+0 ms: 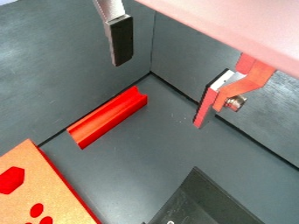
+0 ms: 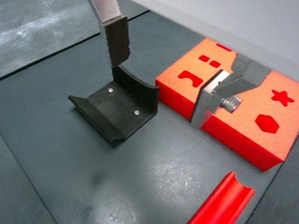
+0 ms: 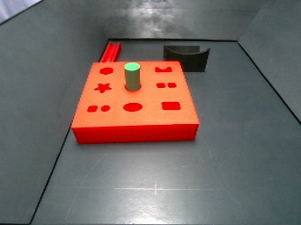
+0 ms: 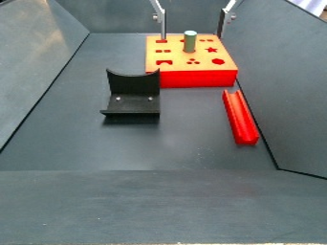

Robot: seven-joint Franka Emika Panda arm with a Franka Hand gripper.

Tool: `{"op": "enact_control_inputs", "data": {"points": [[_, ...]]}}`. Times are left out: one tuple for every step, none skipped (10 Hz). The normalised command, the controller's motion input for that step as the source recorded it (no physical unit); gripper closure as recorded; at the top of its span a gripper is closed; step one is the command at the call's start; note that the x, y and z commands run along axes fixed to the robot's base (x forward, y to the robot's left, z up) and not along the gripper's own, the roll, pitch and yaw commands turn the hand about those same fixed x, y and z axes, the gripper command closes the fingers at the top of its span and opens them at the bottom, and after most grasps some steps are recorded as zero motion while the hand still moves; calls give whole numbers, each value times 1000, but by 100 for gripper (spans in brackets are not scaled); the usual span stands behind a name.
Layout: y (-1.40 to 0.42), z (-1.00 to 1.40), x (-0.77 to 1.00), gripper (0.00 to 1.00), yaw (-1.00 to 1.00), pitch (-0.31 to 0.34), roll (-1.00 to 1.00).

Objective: Pick up the arch object. Move up. Place the arch object on the fixture. Regrasp the arch object. Move to above the board. Insert the arch object.
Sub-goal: Pick up the arch object.

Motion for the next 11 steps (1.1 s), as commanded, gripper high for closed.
{"op": "enact_control_inputs", "data": {"points": [[66, -31, 0, 0, 0, 3, -100], [0, -57, -69, 0, 0, -43, -20], [89, -103, -363, 0, -74, -106, -53], [286, -426, -883, 0, -80, -204, 23], [426, -740, -917, 0, 0, -179, 130], [491, -777, -943, 0, 0, -159, 127], [483, -857, -891, 0, 0, -144, 94], [480, -951, -809, 0, 0, -169, 1], [386, -929, -606, 0, 0, -184, -36], [131, -1000, -54, 0, 0, -34, -66], [0, -1000, 0, 0, -9, 0, -81]]}}
